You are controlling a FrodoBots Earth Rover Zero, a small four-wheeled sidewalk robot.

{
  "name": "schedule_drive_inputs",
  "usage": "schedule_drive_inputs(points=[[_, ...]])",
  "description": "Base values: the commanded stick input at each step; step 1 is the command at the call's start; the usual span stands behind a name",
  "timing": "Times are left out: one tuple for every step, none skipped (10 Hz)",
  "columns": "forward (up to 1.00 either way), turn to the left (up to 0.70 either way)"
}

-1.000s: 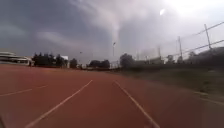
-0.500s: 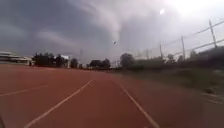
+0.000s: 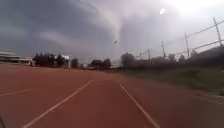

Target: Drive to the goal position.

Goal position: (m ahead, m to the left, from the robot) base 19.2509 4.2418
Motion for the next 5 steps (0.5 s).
schedule_drive_inputs(points=[[0.70,0.00],[0.70,0.00],[0.70,0.00],[0.70,0.00],[0.70,0.00]])
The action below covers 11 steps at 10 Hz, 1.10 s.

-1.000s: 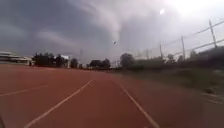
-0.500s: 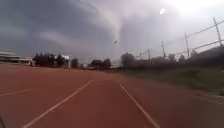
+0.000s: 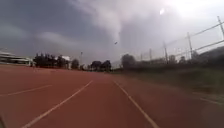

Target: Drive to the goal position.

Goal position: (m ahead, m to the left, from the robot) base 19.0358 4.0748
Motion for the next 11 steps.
schedule_drive_inputs(points=[[0.70,0.00],[0.70,0.00],[0.70,0.00],[0.70,0.00],[0.70,0.00],[0.70,0.00],[0.70,0.00],[0.70,0.00],[0.70,0.00],[0.70,0.00],[0.70,0.00]])
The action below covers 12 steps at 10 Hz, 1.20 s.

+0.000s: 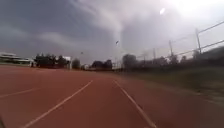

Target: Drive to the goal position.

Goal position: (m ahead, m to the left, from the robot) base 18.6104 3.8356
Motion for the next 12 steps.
schedule_drive_inputs(points=[[0.70,0.00],[0.70,0.00],[0.70,0.00],[0.70,0.00],[0.70,0.00],[0.70,0.00],[0.70,0.00],[0.70,0.00],[0.70,0.00],[0.70,0.00],[0.70,0.00],[0.70,0.00]])
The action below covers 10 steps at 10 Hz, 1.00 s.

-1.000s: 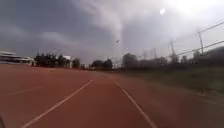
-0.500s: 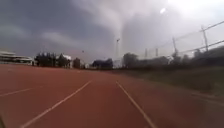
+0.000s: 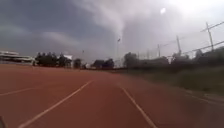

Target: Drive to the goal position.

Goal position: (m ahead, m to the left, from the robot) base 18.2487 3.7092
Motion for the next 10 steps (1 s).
schedule_drive_inputs(points=[[0.70,0.00],[0.70,0.00],[0.70,0.00],[0.70,0.00],[0.70,0.00],[0.70,0.00],[0.70,0.00],[0.70,0.00],[0.70,0.00],[0.70,0.00]])
